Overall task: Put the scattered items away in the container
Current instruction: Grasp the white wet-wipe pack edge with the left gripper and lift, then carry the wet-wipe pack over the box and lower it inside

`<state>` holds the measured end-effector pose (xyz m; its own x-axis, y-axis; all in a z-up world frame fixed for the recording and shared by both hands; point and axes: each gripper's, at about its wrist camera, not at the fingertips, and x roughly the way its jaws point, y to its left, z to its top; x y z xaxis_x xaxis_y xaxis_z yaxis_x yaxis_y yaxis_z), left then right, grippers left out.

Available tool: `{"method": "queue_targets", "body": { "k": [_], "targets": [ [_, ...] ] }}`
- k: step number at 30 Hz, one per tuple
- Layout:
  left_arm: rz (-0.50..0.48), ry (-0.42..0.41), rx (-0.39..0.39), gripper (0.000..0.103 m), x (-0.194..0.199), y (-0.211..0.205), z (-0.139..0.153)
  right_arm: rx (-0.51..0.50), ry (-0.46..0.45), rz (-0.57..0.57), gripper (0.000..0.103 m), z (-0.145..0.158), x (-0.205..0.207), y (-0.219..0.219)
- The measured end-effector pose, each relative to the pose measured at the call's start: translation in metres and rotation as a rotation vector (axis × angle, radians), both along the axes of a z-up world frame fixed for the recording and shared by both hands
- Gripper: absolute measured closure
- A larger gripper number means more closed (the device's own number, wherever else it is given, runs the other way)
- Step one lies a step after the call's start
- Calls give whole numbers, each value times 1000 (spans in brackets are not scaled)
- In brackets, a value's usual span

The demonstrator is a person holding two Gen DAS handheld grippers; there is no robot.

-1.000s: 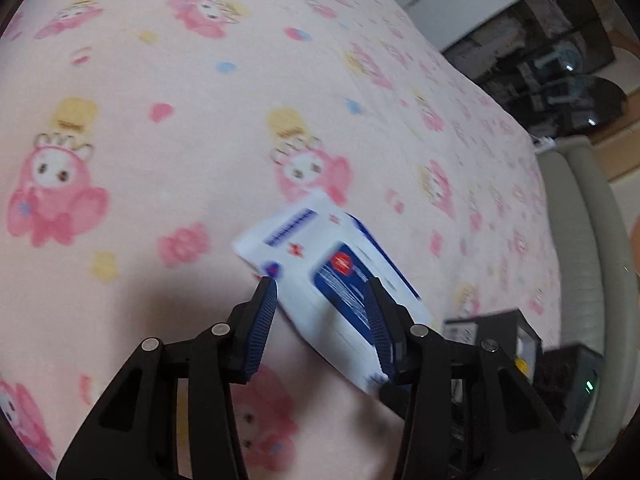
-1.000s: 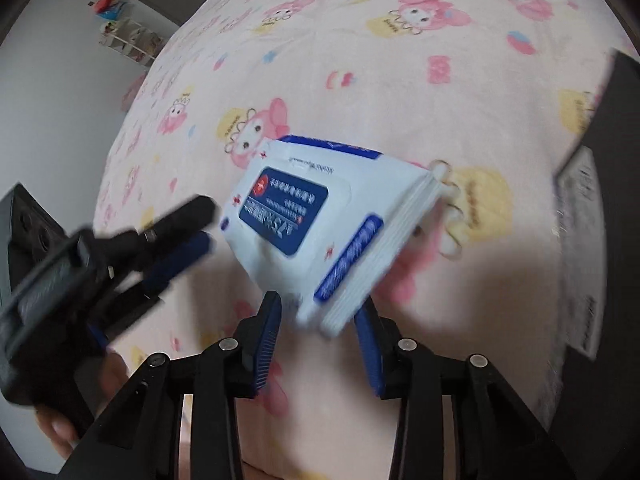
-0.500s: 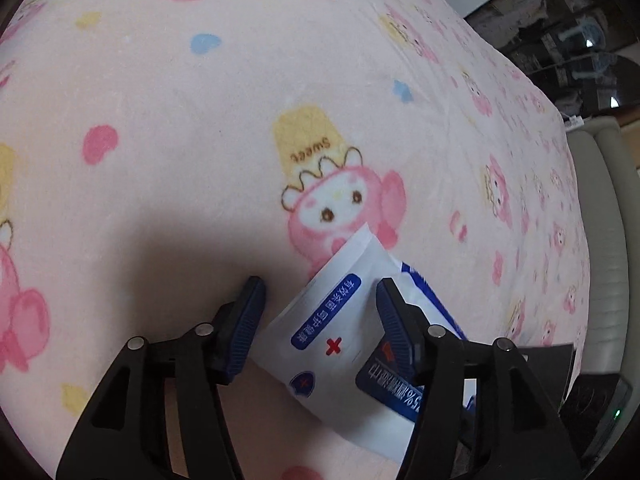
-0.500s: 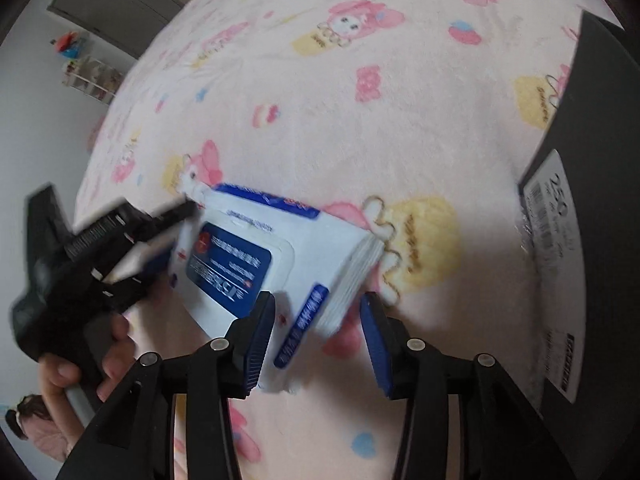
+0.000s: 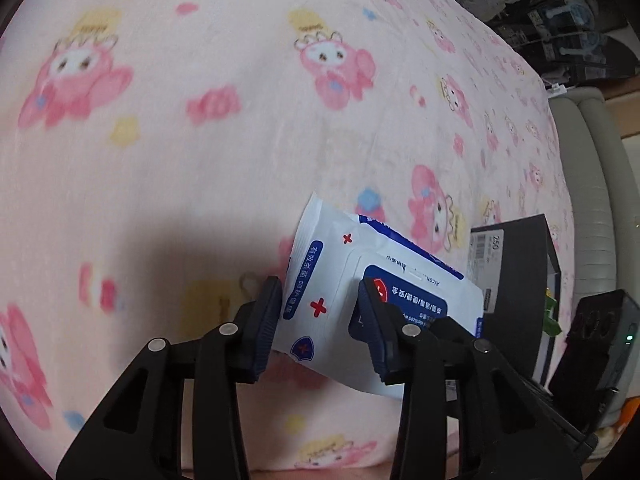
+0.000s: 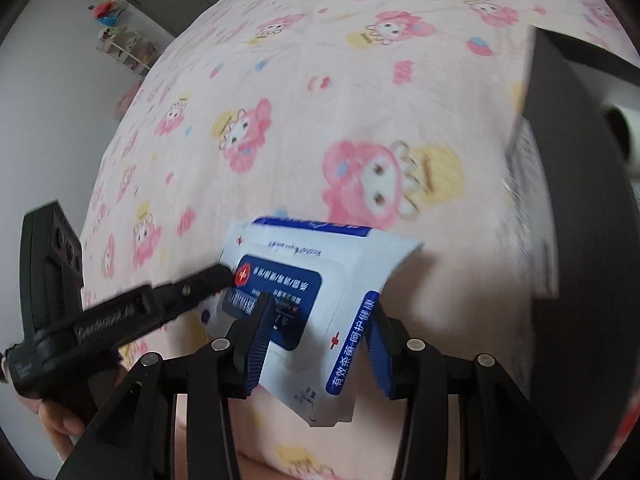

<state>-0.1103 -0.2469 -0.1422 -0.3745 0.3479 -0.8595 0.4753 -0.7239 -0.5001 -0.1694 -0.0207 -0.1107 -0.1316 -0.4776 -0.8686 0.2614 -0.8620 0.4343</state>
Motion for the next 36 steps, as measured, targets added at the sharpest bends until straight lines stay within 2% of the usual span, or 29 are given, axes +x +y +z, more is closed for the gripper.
{"method": "queue_targets", "body": {
  "k": [6, 9, 13, 15, 17, 18, 20, 22, 23, 26, 28, 29, 34, 35, 36],
  "targets": [
    [60, -24, 0, 61, 6, -12, -2, 25, -40, -16, 59, -18, 4, 5],
    [19, -45, 1, 50, -1, -4, -12, 38, -17, -8, 59, -17, 4, 3],
    [-34, -13, 39, 49, 1, 7, -8, 46, -8, 21, 58, -18, 3, -4],
    [-60, 12, 63, 56, 2, 13, -4, 33, 5, 44, 61, -12, 5, -9],
    [-85, 37, 88, 57, 4, 19, 0, 17, 23, 64, 62, -4, 9, -11],
    [-97, 49, 100, 63, 4, 22, 2, 11, 34, 73, 63, 2, 11, -11],
    [-111, 82, 130, 65, 9, 26, 7, 8, 47, 80, 68, 9, 13, -10],
    [-97, 96, 146, 66, 14, 25, 10, 15, 49, 72, 68, 12, 14, -6],
    [-60, 82, 146, 66, 15, 18, 9, 18, 50, 68, 68, 14, 14, -4],
    [39, 24, 103, 63, 10, -5, 5, 46, 49, 48, 68, 14, 13, 4],
    [46, 22, 84, 53, 4, -10, 7, 52, 49, 56, 68, 11, 13, 3],
    [45, 19, 71, 46, 0, -12, 9, 64, 56, 58, 68, 11, 15, 1],
    [-29, -87, -92, 38, -22, -4, -5, 136, 58, 39, 66, 2, 13, -5],
    [-42, -104, -107, 37, -25, -3, -8, 149, 60, 38, 65, 0, 13, -7],
    [-52, -102, -62, 33, -25, -1, -12, 154, 60, 36, 62, -3, 12, -8]
  ]
}}
